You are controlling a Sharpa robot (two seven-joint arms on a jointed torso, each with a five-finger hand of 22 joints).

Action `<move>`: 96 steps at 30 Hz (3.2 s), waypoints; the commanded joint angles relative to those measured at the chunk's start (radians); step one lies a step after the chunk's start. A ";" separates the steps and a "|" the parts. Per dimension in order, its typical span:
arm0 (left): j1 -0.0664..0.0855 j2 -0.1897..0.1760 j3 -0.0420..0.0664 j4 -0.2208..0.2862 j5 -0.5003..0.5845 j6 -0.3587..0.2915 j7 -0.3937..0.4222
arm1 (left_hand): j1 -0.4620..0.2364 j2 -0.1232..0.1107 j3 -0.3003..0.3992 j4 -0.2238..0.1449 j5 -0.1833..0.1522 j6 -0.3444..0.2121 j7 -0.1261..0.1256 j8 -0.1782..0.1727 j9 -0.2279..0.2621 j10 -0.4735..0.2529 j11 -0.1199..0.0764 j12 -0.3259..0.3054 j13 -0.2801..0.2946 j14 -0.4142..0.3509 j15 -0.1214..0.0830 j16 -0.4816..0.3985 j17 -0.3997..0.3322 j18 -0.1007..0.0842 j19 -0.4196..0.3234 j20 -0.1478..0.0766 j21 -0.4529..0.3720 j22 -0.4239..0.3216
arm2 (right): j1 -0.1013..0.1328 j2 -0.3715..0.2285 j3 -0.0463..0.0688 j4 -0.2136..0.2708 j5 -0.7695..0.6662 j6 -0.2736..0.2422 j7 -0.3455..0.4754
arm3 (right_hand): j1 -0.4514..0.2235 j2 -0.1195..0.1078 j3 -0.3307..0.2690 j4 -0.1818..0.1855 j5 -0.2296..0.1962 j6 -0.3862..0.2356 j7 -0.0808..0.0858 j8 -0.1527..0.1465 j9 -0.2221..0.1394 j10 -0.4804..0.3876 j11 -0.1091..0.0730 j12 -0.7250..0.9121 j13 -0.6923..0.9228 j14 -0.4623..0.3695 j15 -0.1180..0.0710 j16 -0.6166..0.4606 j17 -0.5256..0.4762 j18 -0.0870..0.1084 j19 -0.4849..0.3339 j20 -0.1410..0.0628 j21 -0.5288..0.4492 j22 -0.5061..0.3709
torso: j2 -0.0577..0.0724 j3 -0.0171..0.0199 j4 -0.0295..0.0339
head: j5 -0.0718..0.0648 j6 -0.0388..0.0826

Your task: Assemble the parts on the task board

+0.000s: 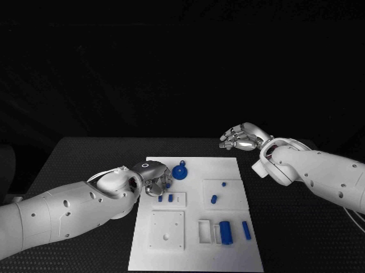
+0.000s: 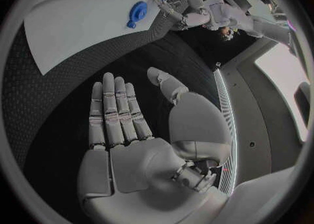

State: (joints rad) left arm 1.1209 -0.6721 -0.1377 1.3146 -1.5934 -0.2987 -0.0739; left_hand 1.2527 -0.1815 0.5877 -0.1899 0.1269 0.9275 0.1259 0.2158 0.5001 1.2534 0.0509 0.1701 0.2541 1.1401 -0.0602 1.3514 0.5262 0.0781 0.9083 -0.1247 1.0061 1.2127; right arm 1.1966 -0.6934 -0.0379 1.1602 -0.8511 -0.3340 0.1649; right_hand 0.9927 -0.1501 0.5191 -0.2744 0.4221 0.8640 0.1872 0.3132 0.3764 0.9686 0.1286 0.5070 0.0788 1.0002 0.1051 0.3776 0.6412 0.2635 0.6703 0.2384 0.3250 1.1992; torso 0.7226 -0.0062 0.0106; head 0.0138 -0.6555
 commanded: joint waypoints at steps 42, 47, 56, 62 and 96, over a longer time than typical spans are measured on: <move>-0.002 -0.013 0.002 -0.001 0.008 -0.022 -0.009 | 0.011 -0.011 0.003 0.000 0.008 -0.051 -0.018 -0.014 -0.012 0.013 -0.006 0.007 0.018 0.018 -0.007 -0.004 -0.009 0.016 0.016 -0.037 -0.008 0.004 | -0.002 -0.001 0.000 -0.001 -0.003 0.010 0.008 | 0.000 0.011 -0.001 -0.004 0.001 -0.006 0.002 0.004 -0.002 0.002 0.002 0.005 -0.002 -0.008 0.000 -0.006 0.002 -0.003 -0.003 0.002 -0.009 0.003 | 0.000 0.0000 -0.0001 | -0.004 0.000; -0.002 -0.016 0.002 -0.001 0.008 -0.030 -0.003 | 0.012 -0.014 0.003 0.001 0.007 -0.058 -0.021 -0.016 -0.013 0.012 -0.005 0.007 0.018 0.017 -0.006 -0.005 -0.010 0.015 0.016 -0.037 -0.009 0.004 | -0.002 -0.002 0.000 0.000 -0.003 0.010 0.007 | 0.000 0.010 -0.001 -0.004 0.001 -0.006 0.002 0.004 -0.002 0.002 0.002 0.004 -0.003 -0.008 0.000 -0.007 0.002 -0.003 -0.003 0.002 -0.009 0.003 | 0.000 0.0003 0.0001 | -0.004 0.000; -0.001 -0.043 0.020 0.005 0.137 -0.156 0.080 | 0.021 -0.005 0.010 0.000 0.019 -0.050 -0.013 -0.008 -0.010 0.009 -0.005 0.006 0.020 0.013 -0.005 -0.009 -0.013 0.015 0.014 -0.037 -0.012 0.004 | -0.005 -0.017 0.000 0.021 -0.096 0.028 -0.023 | 0.022 0.013 0.011 -0.009 -0.020 -0.005 0.001 0.006 -0.003 0.005 0.003 0.007 -0.003 -0.005 0.000 -0.006 0.004 -0.003 0.002 0.001 -0.010 0.007 | 0.000 0.0005 -0.0012 | -0.011 0.007; 0.017 -0.084 0.059 0.002 0.659 -0.158 0.146 | 0.000 -0.011 0.008 0.008 0.004 -0.008 0.027 0.021 -0.001 -0.008 0.007 -0.001 0.020 -0.033 0.007 -0.061 -0.040 0.004 -0.024 -0.025 -0.040 -0.001 | -0.013 -0.045 0.000 0.064 -0.304 0.078 -0.064 | 0.077 0.008 0.049 -0.011 -0.114 0.015 -0.009 0.019 0.001 0.029 -0.006 0.016 -0.002 0.039 -0.017 0.012 0.015 -0.002 0.053 -0.011 0.004 0.016 | -0.002 0.0029 -0.0017 | -0.025 0.015; 0.056 -0.124 0.057 -0.004 1.406 0.056 0.402 | -0.125 0.042 -0.051 -0.044 -0.012 -0.022 0.029 0.062 0.022 -0.061 0.051 -0.031 0.015 -0.121 0.066 -0.438 -0.188 -0.048 -0.149 0.032 -0.245 -0.083 | -0.095 -0.075 -0.044 0.220 -0.991 0.072 -0.251 | 0.132 -0.111 0.213 0.036 -0.316 0.062 -0.034 0.041 0.030 0.187 -0.035 -0.233 0.025 0.292 -0.120 0.138 0.173 -0.002 0.361 -0.128 0.110 0.046 | -0.002 0.0023 0.0000 | -0.020 0.005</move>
State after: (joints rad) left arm 1.1764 -0.7976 -0.0812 1.3087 -0.2077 -0.2606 0.3042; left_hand 1.1355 -0.1403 0.5366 -0.2296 0.1192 0.9117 0.1560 0.2722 0.5215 1.1984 0.1000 0.1430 0.2700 1.0124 0.0062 0.9176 0.3389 0.0335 0.7572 -0.0821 0.7664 1.1308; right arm 1.1036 -0.7703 -0.0811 1.3804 -1.7859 -0.2451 -0.0570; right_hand 1.1217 -0.2529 0.7293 -0.2383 0.1099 0.9182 0.1534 0.3562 0.4054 1.1495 0.0948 0.2771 0.1032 1.2865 -0.0125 0.5092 0.8133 0.2550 1.0256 0.1121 0.4331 1.2441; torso 0.7205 -0.0034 0.0108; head -0.0078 -0.6477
